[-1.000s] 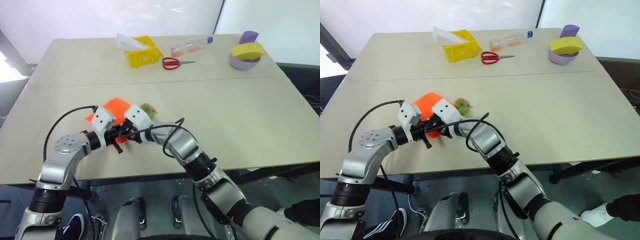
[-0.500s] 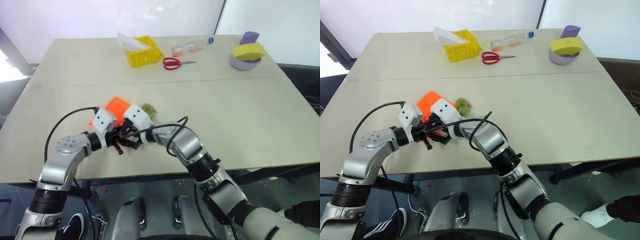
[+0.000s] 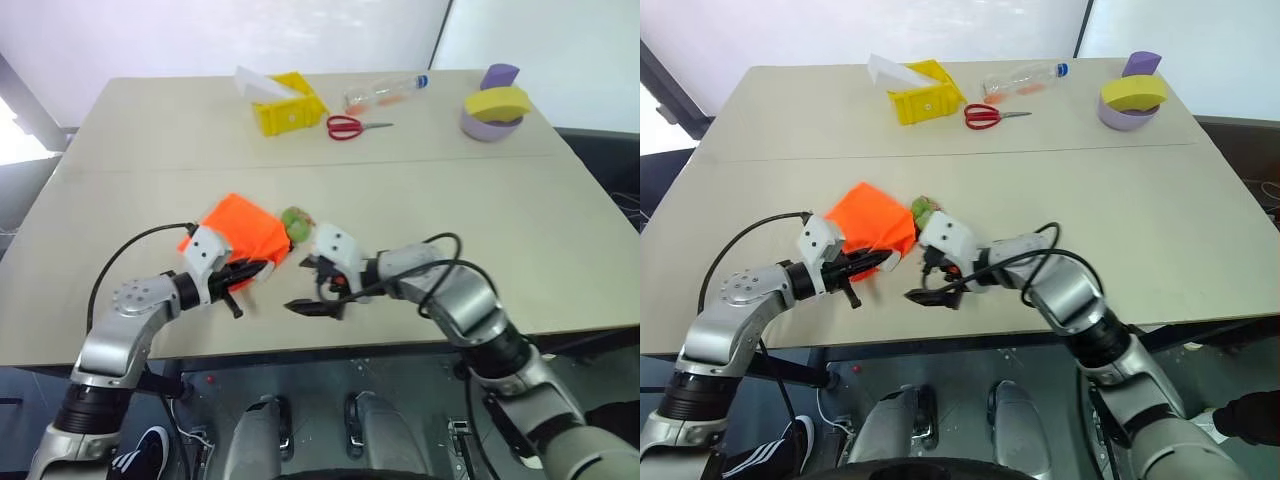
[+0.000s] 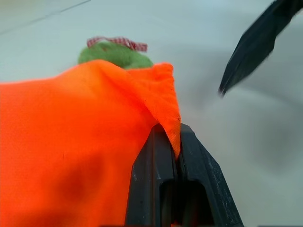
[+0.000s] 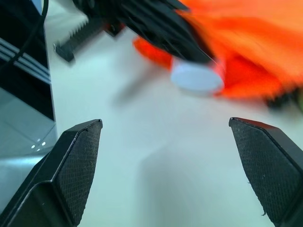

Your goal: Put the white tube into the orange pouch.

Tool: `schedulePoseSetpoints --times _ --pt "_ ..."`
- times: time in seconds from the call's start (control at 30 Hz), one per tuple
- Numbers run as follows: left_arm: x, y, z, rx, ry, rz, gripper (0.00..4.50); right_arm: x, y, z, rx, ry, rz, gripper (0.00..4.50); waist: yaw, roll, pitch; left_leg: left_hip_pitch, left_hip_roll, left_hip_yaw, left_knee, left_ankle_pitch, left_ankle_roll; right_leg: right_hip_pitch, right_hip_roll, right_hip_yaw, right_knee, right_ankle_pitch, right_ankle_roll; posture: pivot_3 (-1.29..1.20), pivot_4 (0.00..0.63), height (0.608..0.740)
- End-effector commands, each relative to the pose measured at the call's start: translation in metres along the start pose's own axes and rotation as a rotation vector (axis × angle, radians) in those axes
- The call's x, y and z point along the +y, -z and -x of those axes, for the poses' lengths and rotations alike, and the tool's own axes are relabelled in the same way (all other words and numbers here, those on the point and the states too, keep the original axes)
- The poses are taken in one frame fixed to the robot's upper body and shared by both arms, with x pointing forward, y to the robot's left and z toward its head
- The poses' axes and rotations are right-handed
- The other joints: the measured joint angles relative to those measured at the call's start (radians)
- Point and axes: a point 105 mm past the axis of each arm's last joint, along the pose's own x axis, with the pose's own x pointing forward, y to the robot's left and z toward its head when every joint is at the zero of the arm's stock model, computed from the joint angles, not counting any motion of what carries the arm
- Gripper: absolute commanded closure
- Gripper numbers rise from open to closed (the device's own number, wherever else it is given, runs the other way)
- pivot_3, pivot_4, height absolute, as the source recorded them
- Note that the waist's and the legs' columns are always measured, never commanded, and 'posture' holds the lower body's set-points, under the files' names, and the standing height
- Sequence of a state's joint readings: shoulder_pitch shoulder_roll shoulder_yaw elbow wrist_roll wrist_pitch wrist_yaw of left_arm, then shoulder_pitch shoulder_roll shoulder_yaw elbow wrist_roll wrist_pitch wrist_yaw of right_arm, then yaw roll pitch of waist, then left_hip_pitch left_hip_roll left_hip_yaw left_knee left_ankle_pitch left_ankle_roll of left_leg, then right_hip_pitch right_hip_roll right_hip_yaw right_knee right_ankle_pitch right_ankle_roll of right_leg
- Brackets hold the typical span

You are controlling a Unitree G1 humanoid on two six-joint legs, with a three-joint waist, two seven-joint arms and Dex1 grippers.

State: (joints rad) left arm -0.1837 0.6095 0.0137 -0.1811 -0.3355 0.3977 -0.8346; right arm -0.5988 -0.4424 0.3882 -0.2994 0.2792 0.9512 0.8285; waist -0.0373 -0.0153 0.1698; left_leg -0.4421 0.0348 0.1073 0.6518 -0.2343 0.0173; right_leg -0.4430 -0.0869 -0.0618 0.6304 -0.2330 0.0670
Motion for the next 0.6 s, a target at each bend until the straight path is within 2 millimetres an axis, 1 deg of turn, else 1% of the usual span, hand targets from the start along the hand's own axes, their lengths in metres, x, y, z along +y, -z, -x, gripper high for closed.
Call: schedulePoseSetpoints --times 0.03,0.1,0.23,0.27,0.3,0.4,0.47,0.6 --pt "-0.004 0.003 0.004 0.026 0.020 -0.062 4.50 -0.019 -0.007 0.016 -0.055 0.086 0.016 0.02 -0.003 0.000 0.000 0.000 0.000 0.000 0.000 0.000 0.000 0.000 0.000 0.000 0.000 -0.001 -0.001 0.00 0.150 0.740" --pt "-0.004 0.006 0.005 0.036 0.024 -0.083 4.50 -0.043 -0.006 0.022 -0.071 0.196 -0.036 0.02 -0.003 0.000 0.000 0.001 0.000 0.000 0.000 0.000 0.000 0.000 0.000 0.000 0.000 -0.001 -0.002 0.00 0.150 0.740" --pt "-0.006 0.005 0.001 0.023 0.029 -0.086 4.50 -0.097 -0.015 0.033 -0.143 0.438 -0.151 0.02 -0.003 0.000 0.000 0.001 0.000 0.000 0.000 0.000 0.000 0.000 0.000 0.000 0.000 0.000 -0.004 0.00 0.150 0.740" --pt "-0.006 0.005 0.000 0.022 0.030 -0.086 4.50 -0.107 -0.018 0.033 -0.164 0.477 -0.174 0.02 -0.003 0.000 0.000 0.001 0.000 0.000 0.000 0.000 0.000 0.000 0.000 0.000 0.000 0.000 -0.004 0.00 0.150 0.740" --pt "-0.006 0.006 0.000 0.022 0.031 -0.085 4.50 -0.112 -0.020 0.032 -0.178 0.497 -0.181 0.02 -0.003 0.000 0.000 0.001 0.000 0.000 0.000 0.000 0.000 0.000 -0.001 0.000 0.000 0.000 -0.004 0.00 0.150 0.740" --pt "-0.004 0.005 -0.002 0.020 0.029 -0.083 4.50 -0.120 -0.027 0.020 -0.224 0.511 -0.252 0.02 -0.004 0.000 0.000 0.001 0.001 0.000 -0.001 0.002 -0.001 0.000 0.000 0.000 0.000 0.001 -0.004 0.00 0.150 0.740" --pt "-0.004 0.004 -0.003 0.016 0.029 -0.082 4.50 -0.122 -0.029 0.008 -0.230 0.514 -0.281 0.02 -0.003 0.000 0.000 0.001 0.001 0.000 -0.001 0.004 -0.001 0.000 0.000 0.000 0.001 0.001 -0.003 0.00 0.150 0.740" --pt "-0.004 0.003 -0.004 0.007 0.023 -0.084 4.50 -0.119 -0.034 -0.007 -0.249 0.488 -0.331 0.02 -0.002 0.000 0.000 0.000 0.001 0.000 -0.002 0.004 0.000 0.000 0.000 0.000 0.000 0.002 -0.001 0.00 0.150 0.740"
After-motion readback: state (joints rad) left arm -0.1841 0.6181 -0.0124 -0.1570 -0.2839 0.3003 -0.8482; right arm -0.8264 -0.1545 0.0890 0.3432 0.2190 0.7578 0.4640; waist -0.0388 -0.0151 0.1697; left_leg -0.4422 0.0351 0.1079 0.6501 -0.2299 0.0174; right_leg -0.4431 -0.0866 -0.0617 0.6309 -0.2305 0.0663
